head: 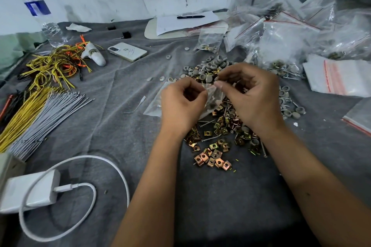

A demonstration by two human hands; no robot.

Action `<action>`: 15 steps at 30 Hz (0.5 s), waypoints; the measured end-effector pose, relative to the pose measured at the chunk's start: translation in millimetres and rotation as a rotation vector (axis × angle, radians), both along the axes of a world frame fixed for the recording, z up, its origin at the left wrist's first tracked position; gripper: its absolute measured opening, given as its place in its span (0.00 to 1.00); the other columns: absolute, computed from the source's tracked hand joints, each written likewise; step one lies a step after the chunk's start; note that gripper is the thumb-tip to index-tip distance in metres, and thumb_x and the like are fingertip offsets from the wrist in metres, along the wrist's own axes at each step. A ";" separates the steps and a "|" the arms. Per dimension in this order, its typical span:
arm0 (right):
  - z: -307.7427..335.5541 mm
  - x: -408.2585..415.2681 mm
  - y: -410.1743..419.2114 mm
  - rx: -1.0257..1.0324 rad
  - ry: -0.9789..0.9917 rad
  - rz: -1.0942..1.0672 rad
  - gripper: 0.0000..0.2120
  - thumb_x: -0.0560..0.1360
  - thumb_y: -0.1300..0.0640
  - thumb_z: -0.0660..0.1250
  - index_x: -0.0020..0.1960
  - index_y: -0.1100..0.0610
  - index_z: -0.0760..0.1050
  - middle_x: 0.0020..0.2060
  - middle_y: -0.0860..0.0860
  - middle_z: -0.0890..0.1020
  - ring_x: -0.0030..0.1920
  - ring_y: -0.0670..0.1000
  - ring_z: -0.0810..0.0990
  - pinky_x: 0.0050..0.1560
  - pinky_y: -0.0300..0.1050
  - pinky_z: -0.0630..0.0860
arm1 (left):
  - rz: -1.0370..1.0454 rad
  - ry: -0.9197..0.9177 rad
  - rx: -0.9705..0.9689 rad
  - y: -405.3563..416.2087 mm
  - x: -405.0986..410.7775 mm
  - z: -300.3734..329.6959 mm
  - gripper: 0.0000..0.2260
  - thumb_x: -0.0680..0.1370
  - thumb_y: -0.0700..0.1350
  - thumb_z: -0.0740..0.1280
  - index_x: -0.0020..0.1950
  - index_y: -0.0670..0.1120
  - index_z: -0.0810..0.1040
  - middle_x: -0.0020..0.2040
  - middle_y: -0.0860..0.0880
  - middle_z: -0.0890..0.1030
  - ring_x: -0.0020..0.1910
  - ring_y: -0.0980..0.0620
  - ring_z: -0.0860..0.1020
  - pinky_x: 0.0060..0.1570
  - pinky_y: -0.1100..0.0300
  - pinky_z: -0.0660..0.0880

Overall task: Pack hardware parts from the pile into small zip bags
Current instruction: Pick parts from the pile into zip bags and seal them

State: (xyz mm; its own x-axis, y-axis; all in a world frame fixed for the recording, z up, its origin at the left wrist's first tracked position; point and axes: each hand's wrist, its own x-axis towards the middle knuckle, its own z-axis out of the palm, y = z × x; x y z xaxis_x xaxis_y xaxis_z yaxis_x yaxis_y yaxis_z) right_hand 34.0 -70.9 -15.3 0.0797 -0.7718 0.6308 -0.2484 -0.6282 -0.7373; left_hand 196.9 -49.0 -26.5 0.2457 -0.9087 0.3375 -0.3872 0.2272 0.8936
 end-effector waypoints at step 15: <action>-6.4 -3.3 -6.3 0.096 0.262 0.011 0.07 0.71 0.60 0.80 0.47 0.56 0.85 0.41 0.45 0.86 0.41 0.41 0.85 0.43 0.38 0.83 | -0.054 0.201 0.016 1.3 -8.6 0.7 0.07 0.77 0.34 0.74 0.41 0.42 0.82 0.31 0.47 0.80 0.26 0.55 0.75 0.29 0.61 0.72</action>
